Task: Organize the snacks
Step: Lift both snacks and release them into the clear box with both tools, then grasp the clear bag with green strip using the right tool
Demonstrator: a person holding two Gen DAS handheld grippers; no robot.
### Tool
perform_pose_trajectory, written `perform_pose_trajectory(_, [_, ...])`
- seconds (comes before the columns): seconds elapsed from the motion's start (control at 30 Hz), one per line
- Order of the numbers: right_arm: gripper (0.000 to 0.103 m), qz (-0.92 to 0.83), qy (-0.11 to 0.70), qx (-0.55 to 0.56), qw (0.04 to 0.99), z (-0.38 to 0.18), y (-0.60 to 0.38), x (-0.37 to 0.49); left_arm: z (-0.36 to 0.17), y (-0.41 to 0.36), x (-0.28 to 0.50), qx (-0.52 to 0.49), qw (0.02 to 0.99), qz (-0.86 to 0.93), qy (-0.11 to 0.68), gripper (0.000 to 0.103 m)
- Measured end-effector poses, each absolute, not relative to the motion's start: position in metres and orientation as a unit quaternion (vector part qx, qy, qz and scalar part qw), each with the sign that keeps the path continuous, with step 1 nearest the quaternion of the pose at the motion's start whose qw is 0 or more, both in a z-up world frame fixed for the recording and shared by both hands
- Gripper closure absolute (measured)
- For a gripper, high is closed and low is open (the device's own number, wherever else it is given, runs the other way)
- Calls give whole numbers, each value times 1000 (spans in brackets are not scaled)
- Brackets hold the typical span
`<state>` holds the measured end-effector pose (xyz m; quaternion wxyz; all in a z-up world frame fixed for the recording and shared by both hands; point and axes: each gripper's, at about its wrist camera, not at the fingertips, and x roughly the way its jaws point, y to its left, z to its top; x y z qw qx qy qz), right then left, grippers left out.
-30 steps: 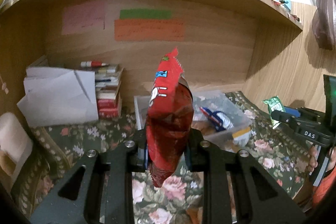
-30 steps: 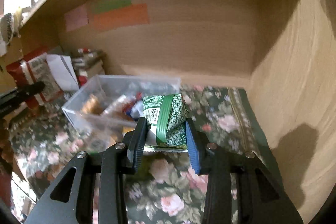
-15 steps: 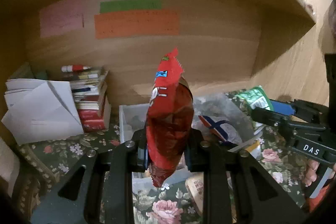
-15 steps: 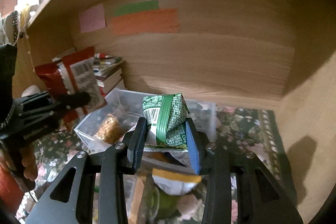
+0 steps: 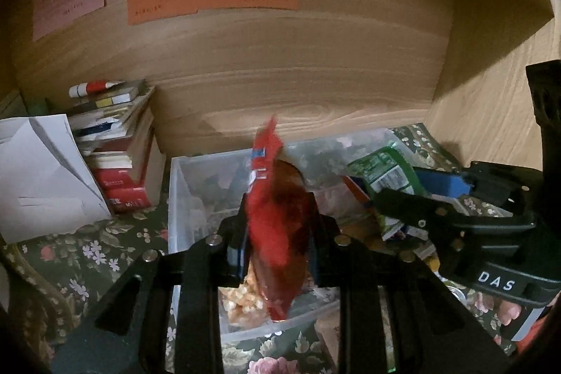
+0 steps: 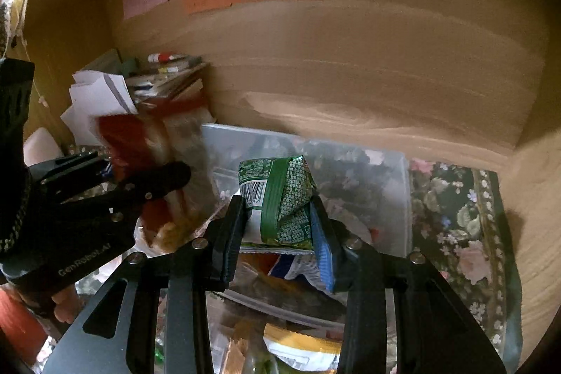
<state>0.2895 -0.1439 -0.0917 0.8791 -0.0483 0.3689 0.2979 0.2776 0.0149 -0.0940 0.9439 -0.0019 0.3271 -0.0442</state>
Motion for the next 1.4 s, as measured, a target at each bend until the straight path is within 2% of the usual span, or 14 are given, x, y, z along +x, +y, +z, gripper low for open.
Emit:
perform_pose_trajectory(0.1, [67,296,372,-47,878,-90,-143,291,-95,14,277,-4,943,-46,329,67])
perform_pose_trajectory(0.17, [66,297,370,-48,879,-88,-144,289,-93,15,274,-2,944,-49,325,54])
perform_pose_trajectory(0.23, [63,295,366,-50,881,-85,-145,287,-91,16,269,-4,946,-47,320,50])
perform_pose_trajectory(0.4, [54,296,343,-49,890,-71,-154,271,-77,20,250,-9,952,-46,303,44])
perform_pose_trajectory(0.53, [52,298,326,-50,896,-59,-160,251,-66,26,227,-13,957,-40,287,41])
perform_pose_trajectory(0.8, [40,313,299,-41,900,-46,-170,202,-54,37,175,-17,963,-32,267,30])
perform_pose_trajectory(0.93, [37,320,306,-41,896,-56,-169,182,-62,43,154,-19,962,-28,271,21])
perform_pose_trajectory(1.13, [35,333,348,-37,876,-87,-161,166,-86,47,128,-13,953,-21,300,14])
perform_pose_trajectory(1.4, [35,324,381,-57,864,-119,-146,152,-120,51,110,-20,939,-26,343,12])
